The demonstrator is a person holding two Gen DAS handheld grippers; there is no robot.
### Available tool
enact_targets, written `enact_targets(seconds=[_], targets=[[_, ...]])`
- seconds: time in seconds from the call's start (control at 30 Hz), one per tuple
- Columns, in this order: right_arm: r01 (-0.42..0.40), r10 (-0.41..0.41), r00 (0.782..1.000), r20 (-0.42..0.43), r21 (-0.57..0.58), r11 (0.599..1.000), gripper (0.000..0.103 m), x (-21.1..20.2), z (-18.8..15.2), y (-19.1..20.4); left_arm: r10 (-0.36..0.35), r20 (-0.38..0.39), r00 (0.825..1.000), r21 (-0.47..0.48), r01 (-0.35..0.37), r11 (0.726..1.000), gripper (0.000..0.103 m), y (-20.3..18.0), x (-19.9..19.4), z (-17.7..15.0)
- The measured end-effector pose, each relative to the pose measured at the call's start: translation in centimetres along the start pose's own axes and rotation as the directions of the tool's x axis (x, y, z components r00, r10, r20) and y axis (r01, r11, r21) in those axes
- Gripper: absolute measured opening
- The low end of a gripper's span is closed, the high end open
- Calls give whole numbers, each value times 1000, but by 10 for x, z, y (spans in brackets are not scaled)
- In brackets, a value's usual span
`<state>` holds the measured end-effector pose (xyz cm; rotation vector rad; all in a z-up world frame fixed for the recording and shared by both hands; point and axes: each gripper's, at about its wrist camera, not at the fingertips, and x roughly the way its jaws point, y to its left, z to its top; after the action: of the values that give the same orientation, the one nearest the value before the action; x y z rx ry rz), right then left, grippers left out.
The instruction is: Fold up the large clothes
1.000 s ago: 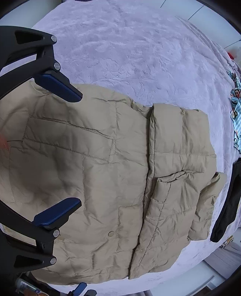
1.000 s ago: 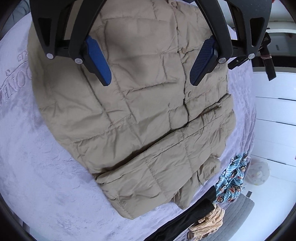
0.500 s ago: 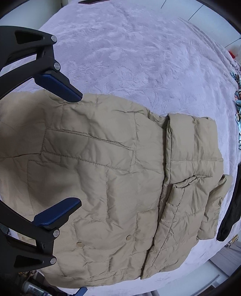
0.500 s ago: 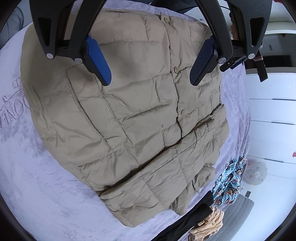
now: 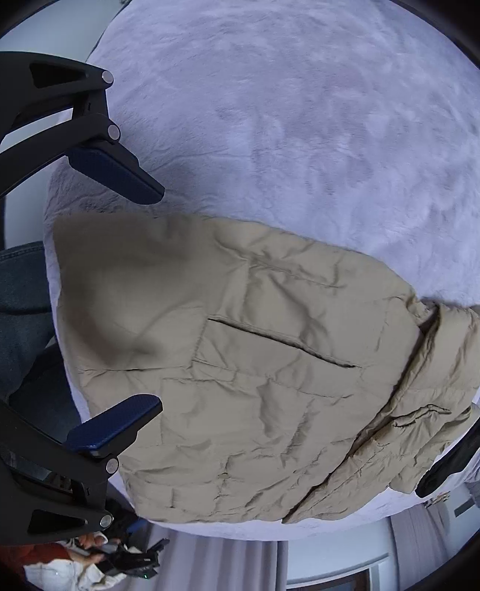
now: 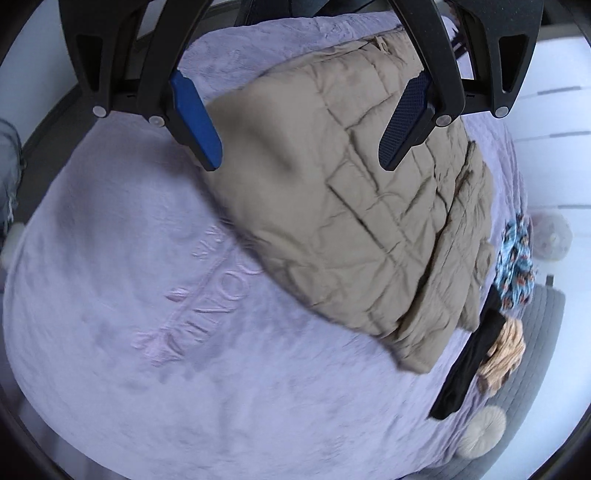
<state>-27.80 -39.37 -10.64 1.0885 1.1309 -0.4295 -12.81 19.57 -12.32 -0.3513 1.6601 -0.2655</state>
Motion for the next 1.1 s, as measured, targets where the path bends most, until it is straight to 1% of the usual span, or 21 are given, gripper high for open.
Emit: enact_targets(seconds=[0.1, 0.2, 0.3, 0.37, 0.5, 0.53, 0.57, 0.6, 0.63, 0.67, 0.7, 0.73, 0.77, 0.8, 0.83, 0.9, 1.0, 1.1], targets=[[-30, 32, 999, -26, 97, 995, 89, 4, -6, -28, -16, -23, 1000, -39, 15, 999, 103, 10, 8, -12], [-89, 107, 989, -102, 169, 982, 89, 22, -18, -40, -78, -51, 996, -79, 74, 994, 103, 17, 14, -20], [-161, 199, 966, -167, 218, 963, 89, 46, -30, -39, -154, -87, 984, -102, 145, 984, 103, 19, 23, -23], [-185, 236, 952, -196, 245, 952, 89, 61, -35, -34, -170, -114, 979, -113, 157, 981, 103, 17, 31, -24], [-207, 265, 943, -200, 270, 940, 89, 79, -38, -23, -185, -151, 971, -93, 172, 981, 103, 3, 42, -28], [-216, 274, 941, -197, 273, 938, 89, 79, -39, -22, -194, -156, 968, -85, 183, 980, 100, 0, 42, -28], [-228, 287, 938, -195, 275, 934, 89, 79, -39, -21, -207, -167, 964, -79, 196, 977, 84, -3, 43, -28], [-242, 300, 934, -193, 277, 930, 89, 79, -38, -18, -227, -179, 957, -74, 217, 973, 71, -9, 46, -27], [-250, 309, 932, -190, 281, 927, 89, 78, -38, -17, -257, -203, 945, -70, 248, 966, 42, -13, 48, -27], [-260, 320, 929, -184, 288, 922, 87, 78, -38, -16, -275, -220, 936, -67, 267, 961, 23, -16, 50, -27], [-268, 329, 927, -178, 296, 917, 77, 77, -38, -16, -280, -229, 932, -50, 276, 960, 22, -21, 50, -28], [-270, 334, 926, -177, 307, 912, 59, 79, -38, -16, -277, -223, 935, -25, 279, 960, 20, -25, 48, -28], [-259, 327, 927, -182, 317, 912, 45, 81, -38, -16, -283, -217, 934, -9, 288, 958, 14, -26, 44, -28], [-256, 325, 928, -185, 320, 912, 17, 81, -38, -16, -295, -209, 932, -4, 301, 954, 12, -28, 39, -26], [-265, 330, 927, -178, 314, 912, 12, 80, -38, -14, -315, -193, 929, -9, 319, 948, 12, -29, 34, -24], [-288, 337, 929, -154, 273, 918, 9, 75, -37, -6, -357, -151, 922, -29, 357, 934, 11, -28, 22, -18], [-322, 358, 922, -147, 223, 920, 9, 69, -32, 9, -398, -93, 913, -51, 395, 917, 11, -27, 6, -7], [-361, 388, 912, -133, 192, 913, 9, 62, -23, 22, -419, -43, 907, -38, 417, 908, 11, -31, -10, 4]])
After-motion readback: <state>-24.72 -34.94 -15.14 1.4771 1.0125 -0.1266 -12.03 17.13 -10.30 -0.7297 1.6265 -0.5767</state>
